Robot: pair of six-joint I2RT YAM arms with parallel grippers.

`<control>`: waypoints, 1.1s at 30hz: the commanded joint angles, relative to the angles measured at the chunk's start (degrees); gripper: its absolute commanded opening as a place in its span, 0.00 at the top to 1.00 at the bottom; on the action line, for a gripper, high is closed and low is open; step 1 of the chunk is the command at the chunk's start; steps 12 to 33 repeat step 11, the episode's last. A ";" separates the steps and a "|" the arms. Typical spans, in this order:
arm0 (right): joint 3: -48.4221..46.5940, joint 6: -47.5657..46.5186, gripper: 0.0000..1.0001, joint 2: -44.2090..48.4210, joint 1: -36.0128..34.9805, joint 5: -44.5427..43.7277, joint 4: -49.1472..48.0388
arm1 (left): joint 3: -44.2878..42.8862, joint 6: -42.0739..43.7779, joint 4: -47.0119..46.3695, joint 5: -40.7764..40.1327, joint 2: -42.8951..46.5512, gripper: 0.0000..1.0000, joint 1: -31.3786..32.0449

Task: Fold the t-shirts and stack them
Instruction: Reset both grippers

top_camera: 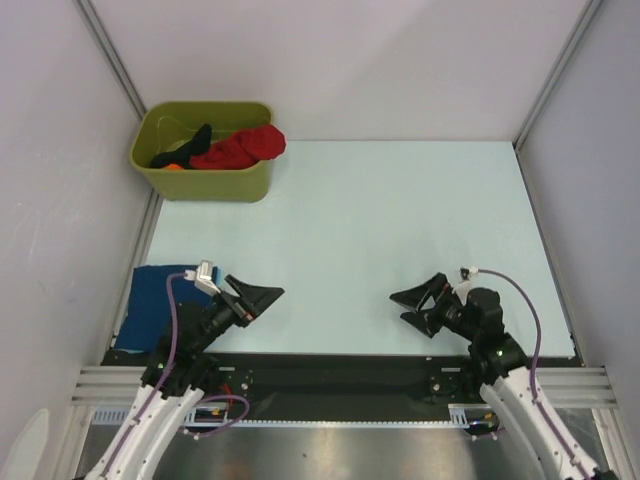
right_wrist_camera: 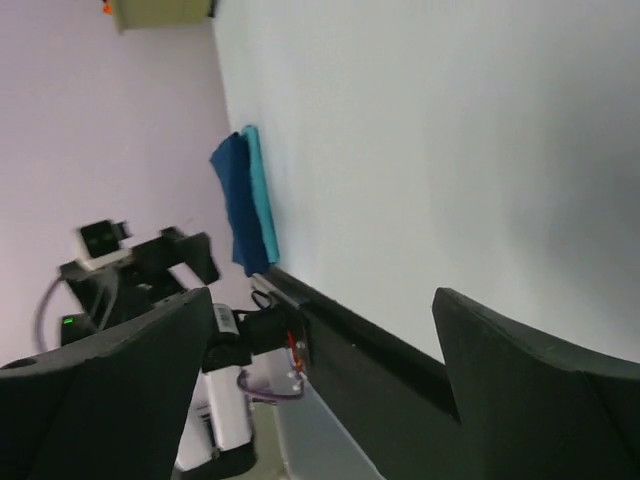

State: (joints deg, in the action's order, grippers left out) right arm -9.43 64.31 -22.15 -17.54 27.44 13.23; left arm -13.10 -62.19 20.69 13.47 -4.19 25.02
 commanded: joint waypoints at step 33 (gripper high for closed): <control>14.35 12.94 0.00 14.58 -4.52 1.03 -20.29 | 23.62 -27.34 -43.93 16.84 11.04 0.00 0.30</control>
